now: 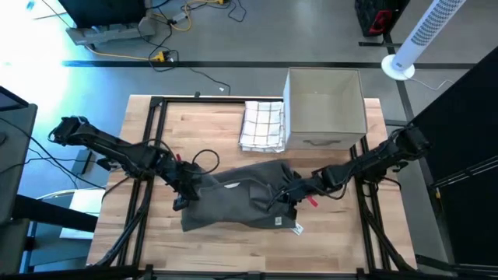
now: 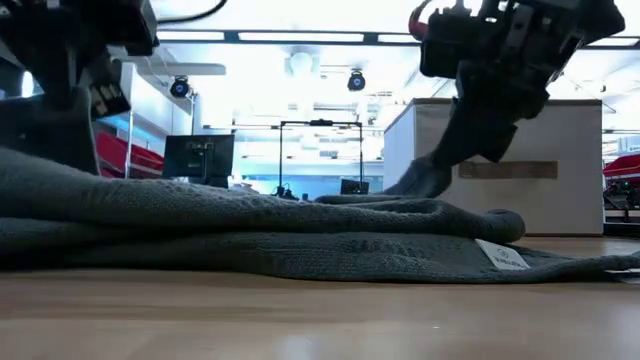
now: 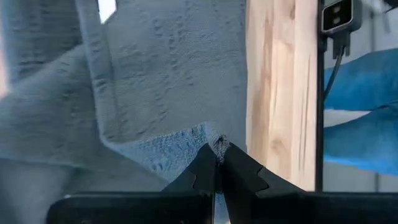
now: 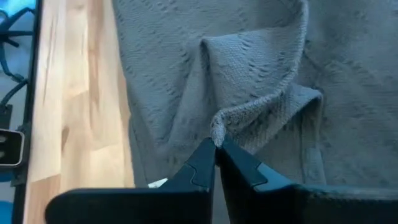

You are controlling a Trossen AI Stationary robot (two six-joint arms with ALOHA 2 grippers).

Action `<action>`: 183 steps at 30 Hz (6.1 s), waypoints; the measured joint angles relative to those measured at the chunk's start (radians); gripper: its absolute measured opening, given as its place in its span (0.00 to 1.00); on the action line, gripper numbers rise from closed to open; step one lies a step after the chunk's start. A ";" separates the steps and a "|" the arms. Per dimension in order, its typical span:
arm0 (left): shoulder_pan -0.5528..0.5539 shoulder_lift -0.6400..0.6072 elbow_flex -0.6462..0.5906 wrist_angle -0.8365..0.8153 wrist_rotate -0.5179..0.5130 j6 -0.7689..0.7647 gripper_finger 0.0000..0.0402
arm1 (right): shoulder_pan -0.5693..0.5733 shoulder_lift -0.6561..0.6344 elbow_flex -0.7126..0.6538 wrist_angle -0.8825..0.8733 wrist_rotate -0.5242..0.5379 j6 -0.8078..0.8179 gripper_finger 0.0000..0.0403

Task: Fold towel
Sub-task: Fold the gray towel

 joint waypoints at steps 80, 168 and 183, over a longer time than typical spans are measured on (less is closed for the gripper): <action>-0.329 0.026 0.968 0.464 -0.283 0.866 0.01 | 0.539 -0.080 1.175 -0.074 0.309 -1.157 0.00; -0.608 0.451 1.524 0.388 -0.340 1.030 0.01 | 0.870 0.024 1.370 0.161 0.563 -1.858 0.00; -0.542 0.375 1.525 -0.122 -1.054 1.026 0.01 | 0.660 0.030 1.367 -0.487 1.339 -1.113 0.00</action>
